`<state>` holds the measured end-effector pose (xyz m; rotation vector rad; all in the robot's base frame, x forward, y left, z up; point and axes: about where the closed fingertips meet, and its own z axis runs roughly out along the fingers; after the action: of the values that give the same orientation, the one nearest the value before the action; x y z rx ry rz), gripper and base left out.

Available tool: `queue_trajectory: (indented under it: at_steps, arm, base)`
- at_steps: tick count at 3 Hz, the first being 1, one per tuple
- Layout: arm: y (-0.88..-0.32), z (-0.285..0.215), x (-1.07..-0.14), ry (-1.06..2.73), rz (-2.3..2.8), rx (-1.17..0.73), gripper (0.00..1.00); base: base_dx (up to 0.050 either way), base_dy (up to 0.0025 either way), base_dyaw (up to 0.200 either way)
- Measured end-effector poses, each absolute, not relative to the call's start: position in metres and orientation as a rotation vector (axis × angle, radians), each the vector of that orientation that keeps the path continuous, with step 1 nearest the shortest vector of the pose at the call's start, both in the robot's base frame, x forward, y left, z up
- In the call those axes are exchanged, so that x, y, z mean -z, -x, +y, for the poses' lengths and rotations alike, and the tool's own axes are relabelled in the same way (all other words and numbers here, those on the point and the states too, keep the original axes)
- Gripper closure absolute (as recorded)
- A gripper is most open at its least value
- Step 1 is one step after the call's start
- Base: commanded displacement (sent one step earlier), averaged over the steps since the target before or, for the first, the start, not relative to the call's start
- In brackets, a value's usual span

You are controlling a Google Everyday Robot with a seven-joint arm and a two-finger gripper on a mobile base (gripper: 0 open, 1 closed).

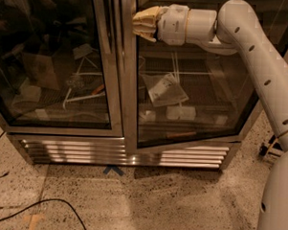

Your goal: Pick orange can from top drawer and place on counter

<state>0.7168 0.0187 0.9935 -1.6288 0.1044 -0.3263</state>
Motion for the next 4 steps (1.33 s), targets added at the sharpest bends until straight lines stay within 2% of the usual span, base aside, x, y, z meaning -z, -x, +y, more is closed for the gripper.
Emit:
queue_trajectory:
  at_steps: [4]
  arm:
    - [-0.7021, 0.0142, -0.9910, 1.612, 0.085, 0.319, 1.00]
  base:
    - [0.000, 0.00000, 0.000]
